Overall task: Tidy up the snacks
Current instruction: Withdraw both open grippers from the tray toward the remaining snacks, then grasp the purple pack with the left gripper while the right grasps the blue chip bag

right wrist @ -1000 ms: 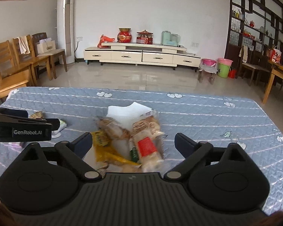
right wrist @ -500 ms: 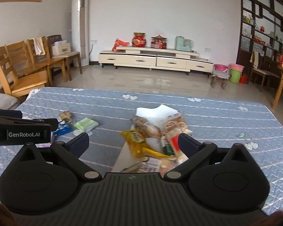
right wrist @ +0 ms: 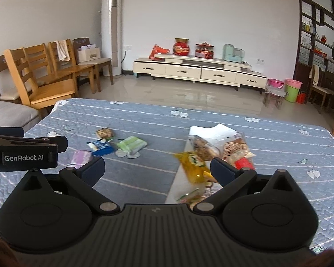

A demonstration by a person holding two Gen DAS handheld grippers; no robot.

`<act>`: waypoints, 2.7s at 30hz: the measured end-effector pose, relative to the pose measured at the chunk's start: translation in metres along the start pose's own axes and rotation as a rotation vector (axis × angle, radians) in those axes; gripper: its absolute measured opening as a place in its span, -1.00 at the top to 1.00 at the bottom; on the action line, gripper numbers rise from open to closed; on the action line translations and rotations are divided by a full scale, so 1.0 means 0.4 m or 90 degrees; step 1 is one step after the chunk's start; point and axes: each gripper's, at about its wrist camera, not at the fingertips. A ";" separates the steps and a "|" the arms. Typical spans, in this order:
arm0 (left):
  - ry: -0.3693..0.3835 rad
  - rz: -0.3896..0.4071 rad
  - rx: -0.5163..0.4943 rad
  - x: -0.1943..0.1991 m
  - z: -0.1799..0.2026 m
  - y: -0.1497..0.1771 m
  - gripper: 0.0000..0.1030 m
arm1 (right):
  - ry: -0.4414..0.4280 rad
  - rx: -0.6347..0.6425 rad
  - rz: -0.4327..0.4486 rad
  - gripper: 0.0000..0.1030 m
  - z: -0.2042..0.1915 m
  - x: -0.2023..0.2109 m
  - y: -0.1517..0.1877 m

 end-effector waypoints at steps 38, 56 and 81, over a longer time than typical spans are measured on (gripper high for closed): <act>-0.032 -0.079 0.085 -0.159 -0.221 0.061 -0.74 | -0.071 0.029 -0.046 -1.00 -0.110 -0.117 0.022; -0.034 -0.172 0.052 -0.506 -0.118 0.060 -0.46 | -0.063 0.010 -0.089 -1.00 -0.062 -0.257 0.045; -0.066 -0.095 0.095 -0.363 -0.314 0.050 0.11 | -0.231 0.165 -0.132 -1.00 -0.305 -0.688 -0.137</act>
Point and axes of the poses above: each gripper's, at about its wrist camera, not at the fingertips, and x roughly against the way its jaws point, z to its right, y to its underside, and after that the axes turned 10 degrees about x, right-handed
